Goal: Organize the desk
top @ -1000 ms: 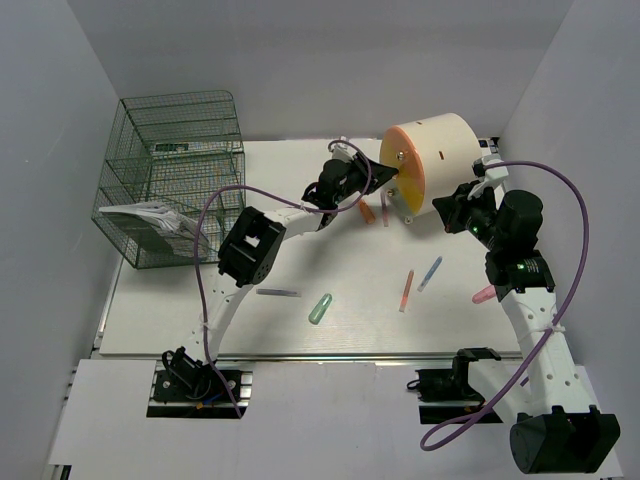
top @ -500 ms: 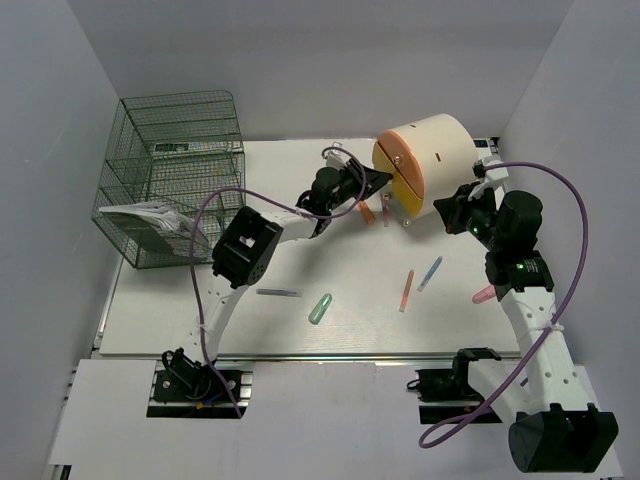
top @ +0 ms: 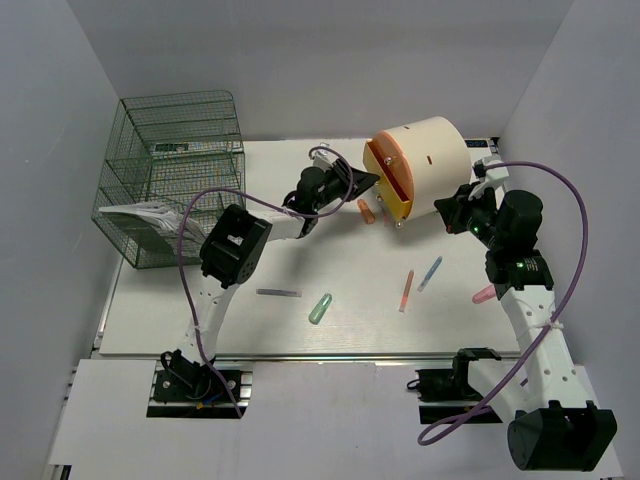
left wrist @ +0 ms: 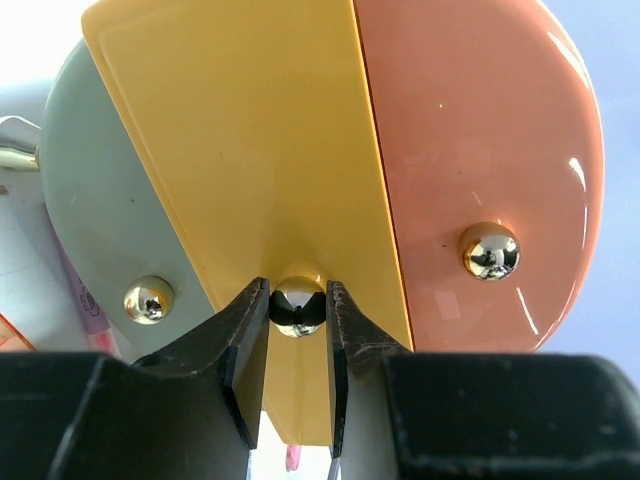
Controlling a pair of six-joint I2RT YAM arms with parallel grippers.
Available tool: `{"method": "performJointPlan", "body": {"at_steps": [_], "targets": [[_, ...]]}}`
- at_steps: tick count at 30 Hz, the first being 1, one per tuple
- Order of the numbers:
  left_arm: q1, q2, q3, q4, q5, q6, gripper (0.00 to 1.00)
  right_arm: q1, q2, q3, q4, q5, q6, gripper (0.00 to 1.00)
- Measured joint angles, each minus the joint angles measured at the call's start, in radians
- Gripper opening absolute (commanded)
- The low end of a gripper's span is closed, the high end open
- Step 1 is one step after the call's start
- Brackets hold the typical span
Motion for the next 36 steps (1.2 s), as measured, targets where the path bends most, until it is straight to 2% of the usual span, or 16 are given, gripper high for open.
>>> {"method": "performJointPlan", "body": {"at_steps": [6,14,27,29,30,32,34,36], "targets": [[0.008,-0.007,-0.004,-0.010,0.025,0.001,0.15,-0.006,0.000,0.000,0.005,-0.006,-0.004,0.00],[0.032,-0.064,-0.083,-0.012,0.050,0.008,0.15,-0.007,0.000,0.000,0.013,-0.010,-0.008,0.00],[0.040,-0.094,-0.124,-0.013,0.077,0.023,0.22,-0.008,0.010,-0.022,0.020,-0.044,-0.023,0.00],[0.042,-0.110,-0.144,-0.014,0.079,0.027,0.27,-0.008,0.011,-0.029,0.021,-0.052,-0.029,0.00],[0.043,-0.117,-0.153,-0.014,0.080,0.029,0.36,-0.010,0.011,-0.032,0.020,-0.058,-0.031,0.00],[0.047,-0.122,-0.159,-0.015,0.082,0.033,0.42,-0.011,0.012,-0.033,0.021,-0.068,-0.034,0.00],[0.050,-0.123,-0.159,-0.019,0.083,0.040,0.53,-0.011,0.012,-0.033,0.021,-0.081,-0.034,0.01],[0.051,-0.123,-0.159,-0.029,0.084,0.047,0.61,-0.011,0.012,-0.033,0.021,-0.095,-0.045,0.09]]}}
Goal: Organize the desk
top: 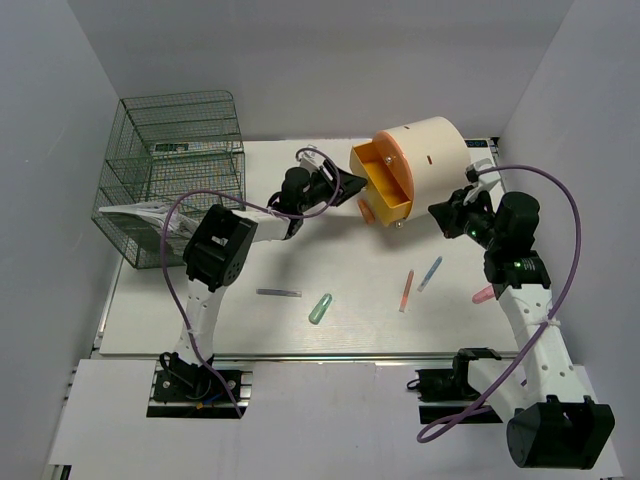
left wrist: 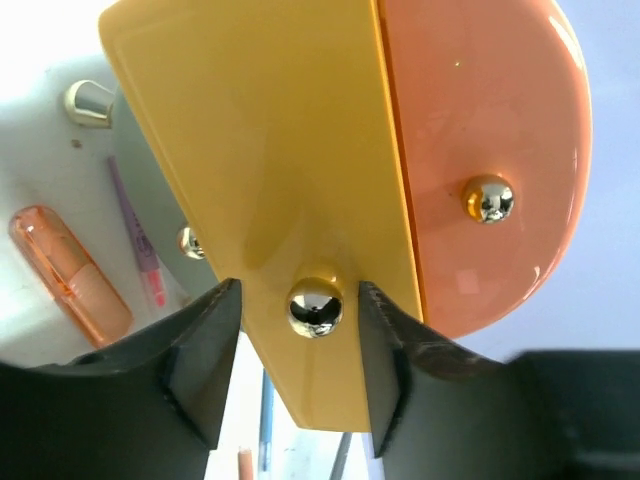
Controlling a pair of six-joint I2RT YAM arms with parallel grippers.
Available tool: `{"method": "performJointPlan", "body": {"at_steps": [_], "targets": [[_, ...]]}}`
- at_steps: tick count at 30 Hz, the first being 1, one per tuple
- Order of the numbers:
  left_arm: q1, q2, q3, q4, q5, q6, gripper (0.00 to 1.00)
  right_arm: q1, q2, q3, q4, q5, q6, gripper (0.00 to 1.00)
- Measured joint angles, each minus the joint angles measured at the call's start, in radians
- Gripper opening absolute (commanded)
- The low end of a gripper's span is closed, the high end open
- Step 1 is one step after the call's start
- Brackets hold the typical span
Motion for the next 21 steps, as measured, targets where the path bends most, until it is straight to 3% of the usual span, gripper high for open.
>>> {"method": "performJointPlan", "body": {"at_steps": [8,15,18,19,21], "targets": [[0.010,-0.023,-0.007,-0.055,0.000,0.019,0.67,0.000,0.000,-0.010,0.003,-0.092,-0.056,0.39],[0.027,-0.164,-0.068,-0.210,-0.023,0.110,0.66,-0.001,0.008,-0.016,-0.008,-0.230,-0.130,0.50],[0.031,-0.237,-0.080,-0.321,-0.060,0.183,0.52,-0.001,0.009,-0.016,-0.018,-0.285,-0.167,0.49],[0.032,-0.262,-0.082,-0.364,-0.077,0.210,0.35,-0.001,0.009,-0.016,-0.022,-0.298,-0.178,0.48],[0.034,-0.306,-0.088,-0.438,-0.109,0.261,0.21,0.001,0.009,-0.017,-0.025,-0.313,-0.198,0.43]]}}
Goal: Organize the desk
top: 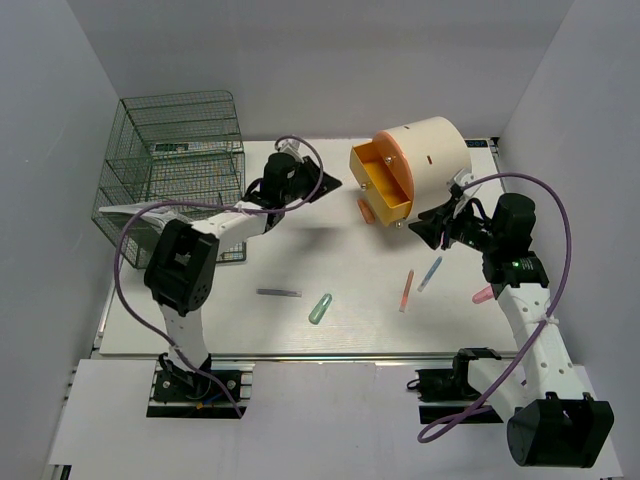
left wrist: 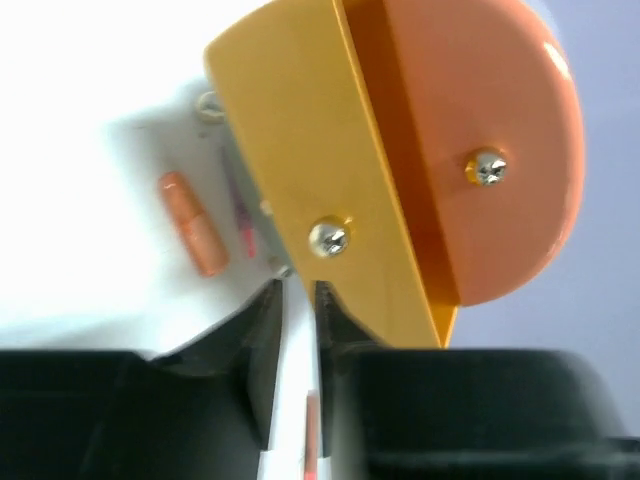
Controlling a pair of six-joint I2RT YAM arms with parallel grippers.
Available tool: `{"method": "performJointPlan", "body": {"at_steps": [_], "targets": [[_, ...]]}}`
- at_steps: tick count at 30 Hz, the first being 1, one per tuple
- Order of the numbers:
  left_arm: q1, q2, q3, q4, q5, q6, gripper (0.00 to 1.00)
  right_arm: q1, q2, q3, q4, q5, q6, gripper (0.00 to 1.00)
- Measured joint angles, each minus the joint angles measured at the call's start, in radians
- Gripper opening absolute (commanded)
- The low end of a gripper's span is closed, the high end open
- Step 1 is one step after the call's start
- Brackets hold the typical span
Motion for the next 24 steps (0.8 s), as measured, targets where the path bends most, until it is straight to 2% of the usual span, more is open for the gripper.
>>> {"method": "performJointPlan", "body": {"at_steps": [1,5,7,10,11,12,17,24], "targets": [[0.000,-0.021,-0.003,-0.042,-0.018,0.029,0.14,0.000,0.000,0.000,0.000,-0.004,-0.006,0.40],[-0.013,-0.037,0.008,-0.183,-0.063,0.101,0.16,0.000,0.000,0.000,0.000,-0.004,-0.021,0.35],[-0.025,-0.016,0.025,-0.254,-0.074,0.118,0.25,0.000,0.004,0.000,0.000,0.001,-0.024,0.34],[-0.047,0.039,0.065,-0.329,-0.081,0.136,0.34,0.000,0.010,0.000,0.000,0.014,-0.026,0.34],[-0.055,0.060,0.081,-0.353,-0.084,0.141,0.41,0.000,0.010,0.000,0.000,0.016,-0.027,0.33],[-0.063,0.084,0.098,-0.374,-0.085,0.145,0.45,0.000,0.010,0.000,0.000,0.018,-0.027,0.34],[-0.103,0.170,0.164,-0.404,-0.091,0.132,0.49,0.000,0.010,-0.001,0.000,0.028,-0.028,0.33],[-0.125,0.232,0.170,-0.318,-0.085,0.054,0.50,0.000,0.007,-0.001,0.000,0.036,-0.030,0.33]]}}
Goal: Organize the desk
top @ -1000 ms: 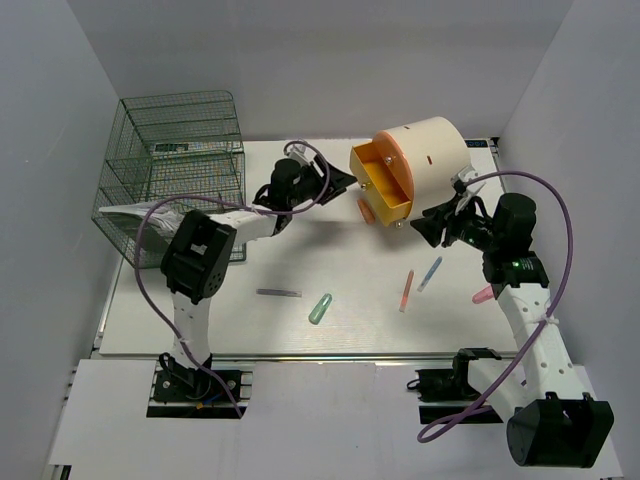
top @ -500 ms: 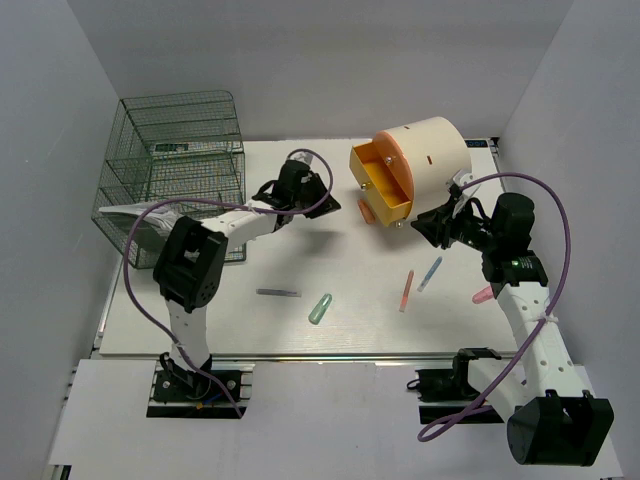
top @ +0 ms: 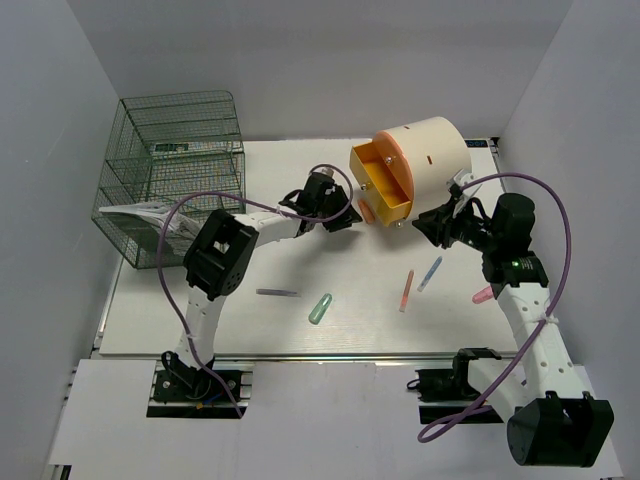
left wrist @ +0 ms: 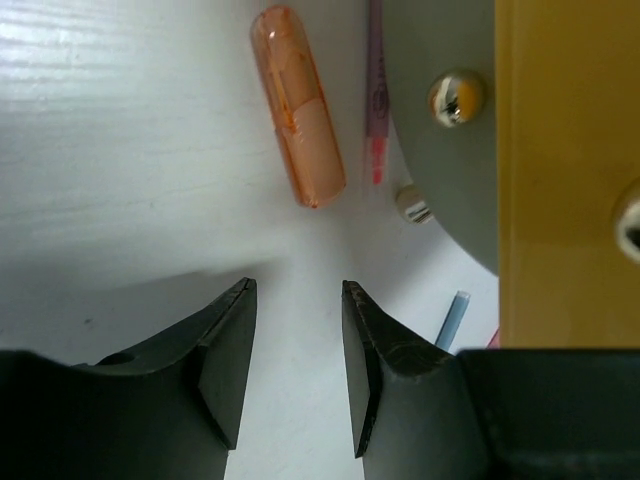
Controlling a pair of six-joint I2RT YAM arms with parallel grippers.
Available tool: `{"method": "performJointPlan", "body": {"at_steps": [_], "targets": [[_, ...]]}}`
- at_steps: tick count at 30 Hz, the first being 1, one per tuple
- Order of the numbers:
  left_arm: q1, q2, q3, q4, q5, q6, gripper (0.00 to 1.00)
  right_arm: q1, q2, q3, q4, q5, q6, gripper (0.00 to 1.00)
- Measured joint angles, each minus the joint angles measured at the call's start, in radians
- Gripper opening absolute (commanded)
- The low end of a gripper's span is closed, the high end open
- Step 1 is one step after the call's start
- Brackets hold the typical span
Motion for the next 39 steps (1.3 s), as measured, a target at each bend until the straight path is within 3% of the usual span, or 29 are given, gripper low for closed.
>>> {"method": "performJointPlan", "body": {"at_steps": [13,39], "targets": [[-0.006,0.102,0.027,0.156,-0.002,-0.117,0.50,0.000,-0.015,0.000,0.000,0.000,-0.001,0.34],[-0.008,0.185,0.154,0.129,-0.040,-0.164,0.49,0.000,-0.015,0.000,0.000,0.001,-0.005,0.34]]}}
